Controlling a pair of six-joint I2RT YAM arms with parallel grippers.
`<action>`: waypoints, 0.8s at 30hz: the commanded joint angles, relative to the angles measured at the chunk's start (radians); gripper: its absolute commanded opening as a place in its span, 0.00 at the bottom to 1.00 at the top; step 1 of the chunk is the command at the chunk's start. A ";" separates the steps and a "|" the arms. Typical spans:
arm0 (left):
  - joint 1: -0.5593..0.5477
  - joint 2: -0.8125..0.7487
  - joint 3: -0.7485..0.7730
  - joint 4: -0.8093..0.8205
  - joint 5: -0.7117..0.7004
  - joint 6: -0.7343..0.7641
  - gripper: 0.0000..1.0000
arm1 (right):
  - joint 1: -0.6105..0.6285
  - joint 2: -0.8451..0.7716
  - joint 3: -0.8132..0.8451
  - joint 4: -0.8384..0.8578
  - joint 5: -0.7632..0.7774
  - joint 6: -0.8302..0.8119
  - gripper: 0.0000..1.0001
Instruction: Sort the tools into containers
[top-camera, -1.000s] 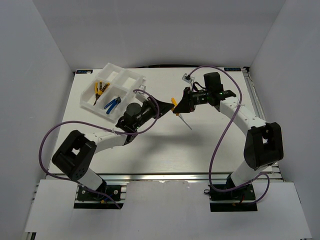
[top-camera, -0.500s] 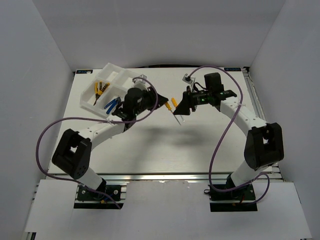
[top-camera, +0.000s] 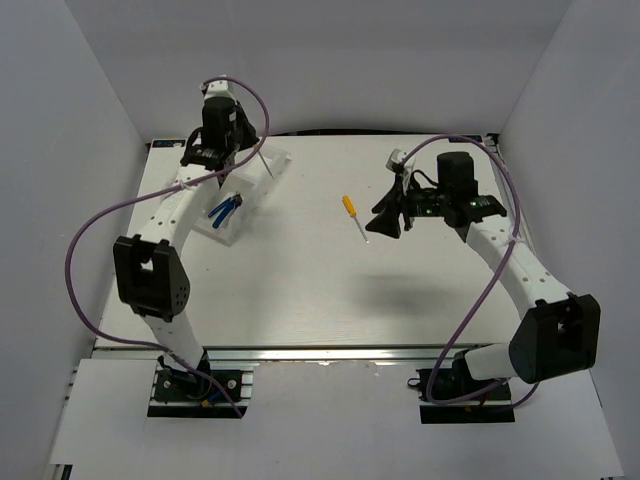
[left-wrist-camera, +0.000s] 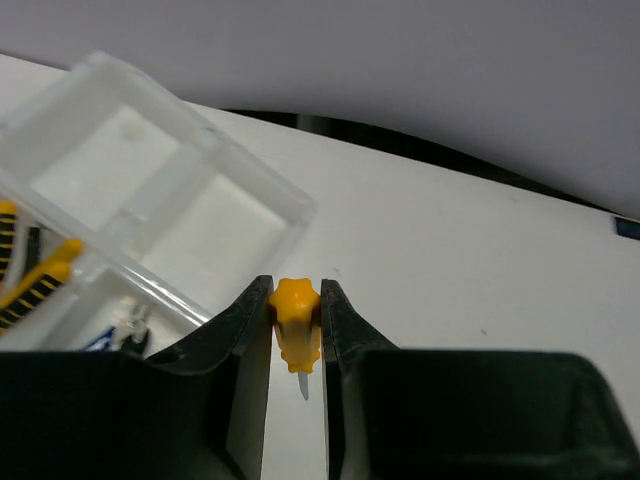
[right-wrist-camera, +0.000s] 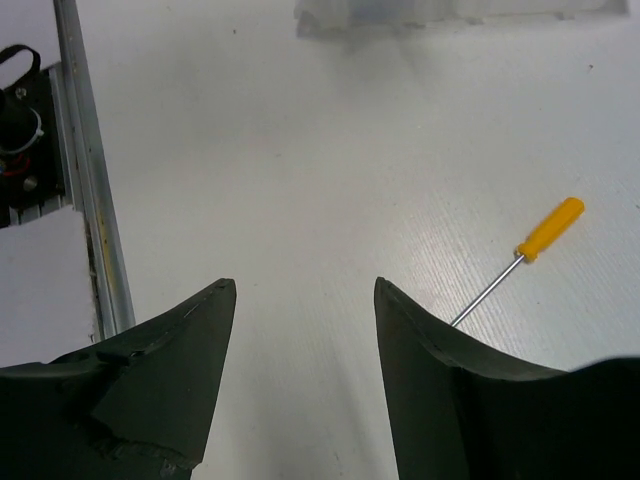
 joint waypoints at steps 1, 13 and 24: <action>0.024 0.082 0.119 -0.033 -0.120 0.104 0.00 | -0.002 -0.038 -0.059 0.006 0.006 -0.047 0.64; 0.028 0.337 0.314 0.197 -0.198 0.240 0.00 | -0.005 -0.103 -0.148 -0.010 -0.008 -0.065 0.63; 0.009 0.396 0.270 0.245 -0.194 0.519 0.00 | -0.024 -0.103 -0.169 0.006 -0.007 -0.057 0.63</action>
